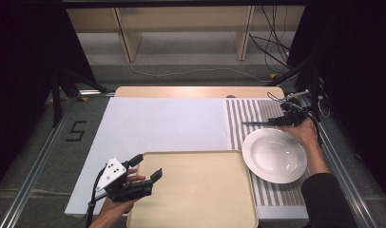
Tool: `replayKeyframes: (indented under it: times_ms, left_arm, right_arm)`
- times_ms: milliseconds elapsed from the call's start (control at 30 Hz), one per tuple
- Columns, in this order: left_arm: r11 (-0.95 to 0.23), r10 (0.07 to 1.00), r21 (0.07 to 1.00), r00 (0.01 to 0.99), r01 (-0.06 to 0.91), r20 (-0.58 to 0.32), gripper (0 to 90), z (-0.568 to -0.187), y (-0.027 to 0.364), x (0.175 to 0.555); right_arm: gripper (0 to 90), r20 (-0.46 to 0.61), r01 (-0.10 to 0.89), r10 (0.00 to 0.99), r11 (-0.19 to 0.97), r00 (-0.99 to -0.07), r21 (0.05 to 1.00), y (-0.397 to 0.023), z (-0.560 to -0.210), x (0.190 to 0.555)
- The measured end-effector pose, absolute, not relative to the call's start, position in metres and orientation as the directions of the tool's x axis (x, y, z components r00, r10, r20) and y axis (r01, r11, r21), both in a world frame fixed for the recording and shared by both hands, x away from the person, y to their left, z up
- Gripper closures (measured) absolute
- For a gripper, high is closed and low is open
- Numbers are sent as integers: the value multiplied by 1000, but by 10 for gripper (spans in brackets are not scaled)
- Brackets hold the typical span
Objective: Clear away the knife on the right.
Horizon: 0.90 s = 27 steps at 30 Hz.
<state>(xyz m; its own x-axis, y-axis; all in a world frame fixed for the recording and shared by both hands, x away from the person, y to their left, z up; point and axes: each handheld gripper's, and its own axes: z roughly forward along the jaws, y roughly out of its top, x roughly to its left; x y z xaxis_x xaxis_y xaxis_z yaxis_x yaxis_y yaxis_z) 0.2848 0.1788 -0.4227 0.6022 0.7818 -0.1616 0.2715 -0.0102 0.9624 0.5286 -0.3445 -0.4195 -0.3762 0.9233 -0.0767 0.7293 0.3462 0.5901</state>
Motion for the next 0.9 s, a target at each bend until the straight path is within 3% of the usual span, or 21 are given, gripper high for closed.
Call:
replayKeyframes:
  times_ms: [900]
  left_arm:
    - [-6, 787, 960, 593, 281, -169, 145, -423, 179, 286]
  right_arm:
    - [262, -71, 790, 929, 348, -363, 505, -356, -432, 556]
